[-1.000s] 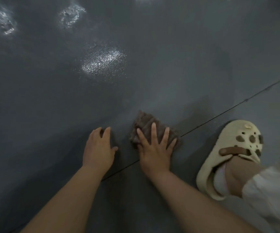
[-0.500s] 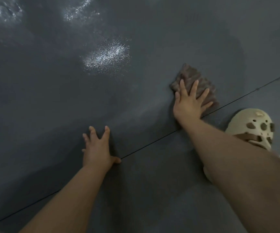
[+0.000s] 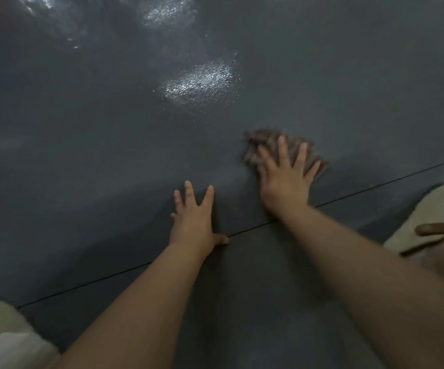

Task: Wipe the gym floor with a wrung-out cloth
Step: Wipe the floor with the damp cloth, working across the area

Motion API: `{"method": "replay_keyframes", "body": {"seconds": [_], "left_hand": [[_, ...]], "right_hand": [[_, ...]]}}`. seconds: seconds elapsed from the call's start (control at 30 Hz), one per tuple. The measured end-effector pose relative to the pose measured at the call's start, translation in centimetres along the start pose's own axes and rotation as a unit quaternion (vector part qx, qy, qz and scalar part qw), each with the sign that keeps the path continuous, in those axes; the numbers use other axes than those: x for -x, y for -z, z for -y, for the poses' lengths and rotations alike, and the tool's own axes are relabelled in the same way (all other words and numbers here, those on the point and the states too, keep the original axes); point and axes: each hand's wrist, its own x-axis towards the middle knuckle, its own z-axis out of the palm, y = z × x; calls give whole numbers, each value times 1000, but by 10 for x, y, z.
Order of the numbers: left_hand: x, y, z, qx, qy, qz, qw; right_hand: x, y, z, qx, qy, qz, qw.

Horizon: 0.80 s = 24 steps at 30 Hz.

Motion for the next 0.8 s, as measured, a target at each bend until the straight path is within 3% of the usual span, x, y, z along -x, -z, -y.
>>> {"method": "replay_keyframes", "body": {"seconds": [0.13,0.23,0.33,0.4,0.63,0.73,0.8], "left_hand": [[16,-1,23,42,-8,-41,998],[30,-10,45,-1,68,-81,994],[44,-24,62,28,196,-65,978],[50,-33,68,76,238,-50,967],[44,-35,76,113,223,-44,967],[47,-33,78,119,210,-30,970],[50,-30,82,129,197,-18,972]], "right_hand": [[-67,25,6,-57,-97,28,993],[-64,21,22,-40,-103,27,994],[-30,4,53,-31,-42,21,998],[2,-10,77,-23,9,23,999],[134,-58,101,37,224,63,972],[125,-53,71,76,276,80,955],[100,-45,44,93,272,37,957]]}}
